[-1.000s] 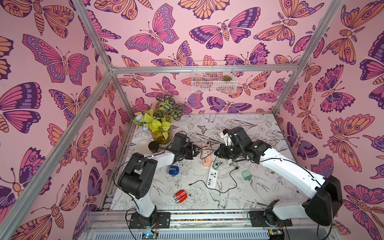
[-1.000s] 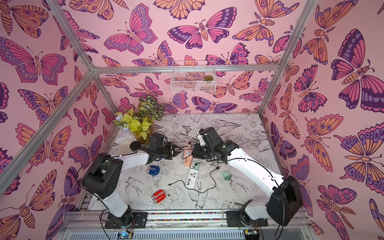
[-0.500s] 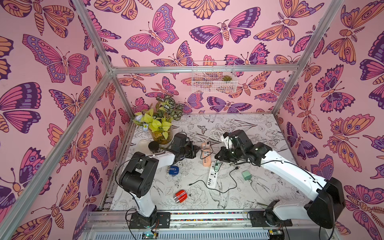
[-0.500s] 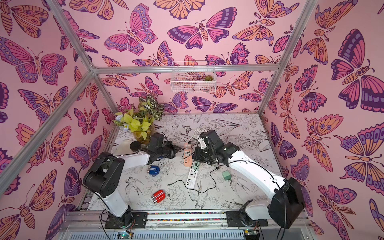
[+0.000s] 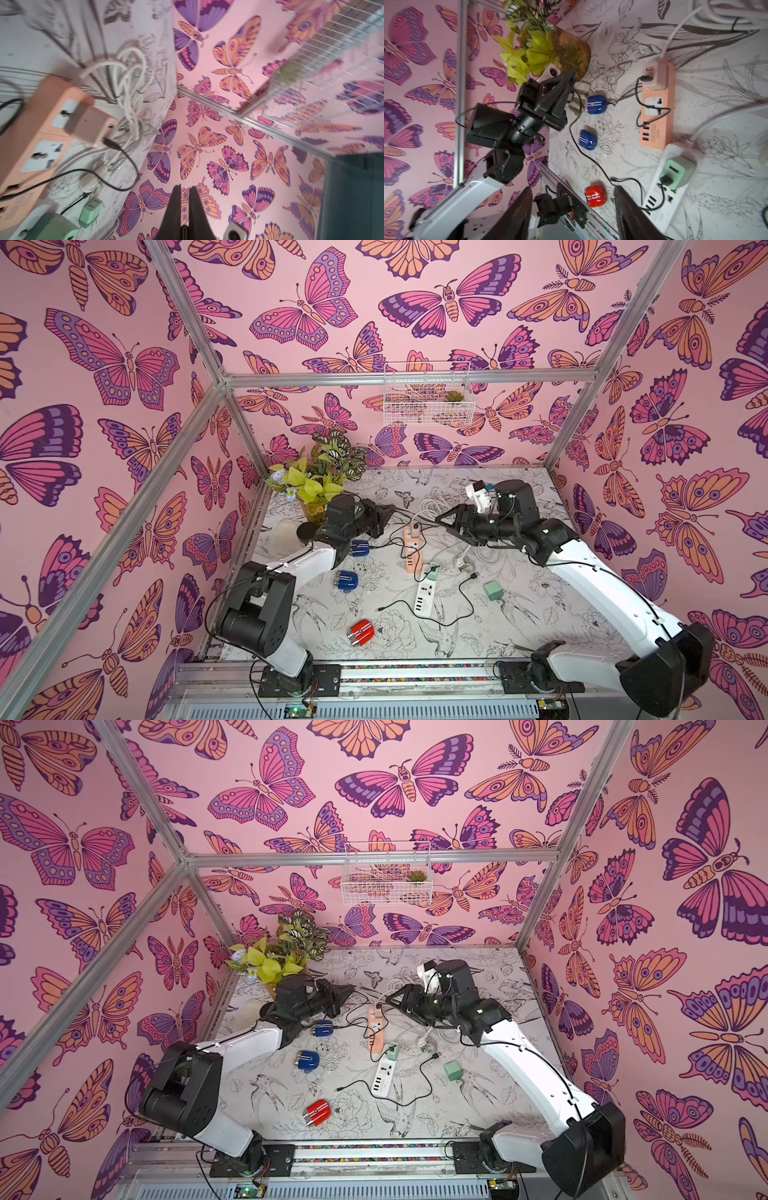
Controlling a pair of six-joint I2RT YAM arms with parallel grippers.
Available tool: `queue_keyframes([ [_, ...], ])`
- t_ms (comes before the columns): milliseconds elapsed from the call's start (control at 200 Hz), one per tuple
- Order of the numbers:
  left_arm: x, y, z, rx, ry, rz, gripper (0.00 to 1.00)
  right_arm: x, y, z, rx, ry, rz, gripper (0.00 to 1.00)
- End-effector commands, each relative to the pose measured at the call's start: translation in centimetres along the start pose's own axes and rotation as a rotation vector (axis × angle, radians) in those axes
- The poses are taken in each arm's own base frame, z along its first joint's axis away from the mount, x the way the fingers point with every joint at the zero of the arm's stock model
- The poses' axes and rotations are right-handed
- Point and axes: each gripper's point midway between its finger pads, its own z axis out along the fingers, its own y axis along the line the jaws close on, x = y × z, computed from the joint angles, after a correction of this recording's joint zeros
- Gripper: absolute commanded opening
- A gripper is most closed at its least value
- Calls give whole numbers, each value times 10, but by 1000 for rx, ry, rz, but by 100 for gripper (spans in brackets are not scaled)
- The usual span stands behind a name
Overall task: Charge the electric shaver
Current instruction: Pick up the charging cable from the center of the board.
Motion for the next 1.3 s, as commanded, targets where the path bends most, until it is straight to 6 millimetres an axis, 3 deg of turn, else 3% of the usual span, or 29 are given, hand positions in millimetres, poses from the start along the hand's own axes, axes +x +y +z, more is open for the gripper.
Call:
queue_keyframes([
  [0,25,-39,-10,111,109,202,0,-13,31,19,-156,64,67,63],
  [155,33,-49,-18,124,118,241,0,-24,46,55,-315,118,168,61],
  [285,30,-51,-18,129,96,231,0,-12,57,71,-373,157,191,58],
  [371,27,-52,-18,133,84,224,0,-7,53,76,-380,151,204,54],
  [401,26,-52,-17,131,82,217,0,-8,41,86,-366,152,230,52],
  [771,23,-44,-13,115,66,184,0,-4,27,108,-382,142,312,35],
  [966,25,-37,-13,101,65,175,0,-13,35,112,-406,122,318,29],
  [1297,26,-32,-11,88,64,172,0,-11,37,120,-407,134,333,23],
])
